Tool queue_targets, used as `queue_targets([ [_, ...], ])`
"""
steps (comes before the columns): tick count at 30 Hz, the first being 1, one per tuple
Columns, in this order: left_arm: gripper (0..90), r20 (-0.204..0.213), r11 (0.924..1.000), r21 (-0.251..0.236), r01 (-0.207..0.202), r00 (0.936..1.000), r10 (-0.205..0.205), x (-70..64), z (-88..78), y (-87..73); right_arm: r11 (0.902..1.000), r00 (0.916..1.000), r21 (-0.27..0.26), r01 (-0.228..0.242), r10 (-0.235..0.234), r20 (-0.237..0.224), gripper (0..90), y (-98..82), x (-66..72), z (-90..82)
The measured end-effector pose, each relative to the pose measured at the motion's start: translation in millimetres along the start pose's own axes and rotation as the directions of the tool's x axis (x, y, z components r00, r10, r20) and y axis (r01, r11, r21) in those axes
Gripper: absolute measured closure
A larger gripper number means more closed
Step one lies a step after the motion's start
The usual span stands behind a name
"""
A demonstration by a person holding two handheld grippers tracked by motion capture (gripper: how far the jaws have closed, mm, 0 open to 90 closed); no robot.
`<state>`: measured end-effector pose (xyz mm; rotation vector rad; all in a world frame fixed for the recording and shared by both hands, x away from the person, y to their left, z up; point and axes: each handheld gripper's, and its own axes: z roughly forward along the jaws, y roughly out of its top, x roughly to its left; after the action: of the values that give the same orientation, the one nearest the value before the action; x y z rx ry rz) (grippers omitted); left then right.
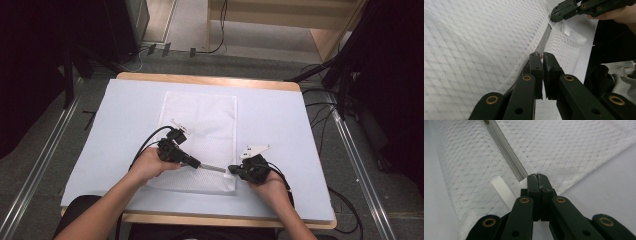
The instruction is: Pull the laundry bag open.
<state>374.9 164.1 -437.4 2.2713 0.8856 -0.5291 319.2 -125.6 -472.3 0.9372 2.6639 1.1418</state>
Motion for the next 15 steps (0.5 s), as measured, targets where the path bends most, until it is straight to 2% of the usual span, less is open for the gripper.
queue_targets([
  [15, 87.9, -0.012, 0.9996, -0.020, 0.022, 0.9997, -0.022, 8.8, -21.0, -14.9, 1.0000, 1.0000, 0.000, 0.001, -0.001, -0.006, 90.0, 0.0, -0.6, 0.0],
])
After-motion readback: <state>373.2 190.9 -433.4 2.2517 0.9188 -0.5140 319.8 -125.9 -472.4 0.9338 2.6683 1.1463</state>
